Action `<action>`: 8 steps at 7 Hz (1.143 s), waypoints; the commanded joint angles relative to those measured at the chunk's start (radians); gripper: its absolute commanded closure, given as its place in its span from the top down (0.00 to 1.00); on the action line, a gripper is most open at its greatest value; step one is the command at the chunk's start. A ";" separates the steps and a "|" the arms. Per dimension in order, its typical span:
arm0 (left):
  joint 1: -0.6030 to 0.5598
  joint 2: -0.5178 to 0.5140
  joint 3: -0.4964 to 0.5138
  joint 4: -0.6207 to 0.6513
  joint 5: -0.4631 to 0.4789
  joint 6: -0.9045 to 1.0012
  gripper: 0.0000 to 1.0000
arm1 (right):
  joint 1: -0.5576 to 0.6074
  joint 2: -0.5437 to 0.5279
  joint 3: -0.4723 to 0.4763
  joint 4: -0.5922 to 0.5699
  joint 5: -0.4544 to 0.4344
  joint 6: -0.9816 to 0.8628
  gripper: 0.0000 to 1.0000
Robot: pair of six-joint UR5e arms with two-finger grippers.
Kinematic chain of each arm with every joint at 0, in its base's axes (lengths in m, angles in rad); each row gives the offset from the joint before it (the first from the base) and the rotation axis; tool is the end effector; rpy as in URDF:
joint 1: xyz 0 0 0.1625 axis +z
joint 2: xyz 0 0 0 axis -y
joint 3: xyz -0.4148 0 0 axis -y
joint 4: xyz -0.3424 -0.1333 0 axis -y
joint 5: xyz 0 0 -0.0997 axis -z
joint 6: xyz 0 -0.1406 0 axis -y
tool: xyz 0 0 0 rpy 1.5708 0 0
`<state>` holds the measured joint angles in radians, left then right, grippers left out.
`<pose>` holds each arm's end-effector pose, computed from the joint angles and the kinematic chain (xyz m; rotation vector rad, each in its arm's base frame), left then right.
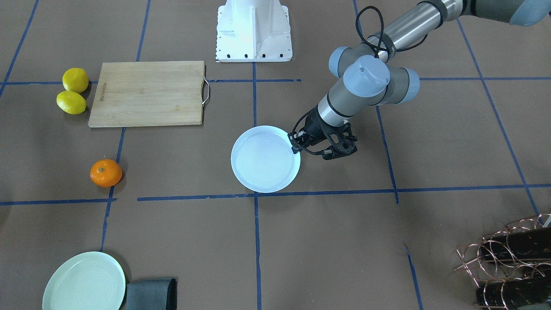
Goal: Pick orange to plate
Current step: 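Push the light blue plate to table center with left gripper while right arm moves out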
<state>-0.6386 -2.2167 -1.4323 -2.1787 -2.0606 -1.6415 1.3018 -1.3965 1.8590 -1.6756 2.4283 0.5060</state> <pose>0.5254 -0.4737 0.2924 -0.1144 1.1737 -0.3529 -0.1079 -0.4930 0.4695 -0.0099 -0.9112 0.0670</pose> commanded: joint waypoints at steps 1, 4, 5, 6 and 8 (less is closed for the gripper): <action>0.036 -0.026 0.048 -0.023 0.040 -0.035 0.00 | -0.039 0.016 0.025 0.001 0.000 0.071 1.00; 0.024 -0.017 0.044 -0.024 0.037 0.018 0.45 | -0.067 0.033 0.026 0.001 -0.011 0.101 1.00; 0.022 -0.012 0.032 -0.020 0.039 0.019 0.99 | -0.076 0.033 0.026 0.001 -0.015 0.103 1.00; 0.007 0.005 -0.005 -0.020 0.034 0.020 1.00 | -0.090 0.046 0.026 0.001 -0.018 0.118 1.00; -0.059 0.029 -0.055 -0.006 -0.007 0.057 1.00 | -0.166 0.042 0.019 0.083 -0.095 0.205 1.00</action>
<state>-0.6619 -2.2063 -1.4574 -2.1916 -2.0412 -1.6110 1.1828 -1.3510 1.8840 -1.6531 2.3819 0.6545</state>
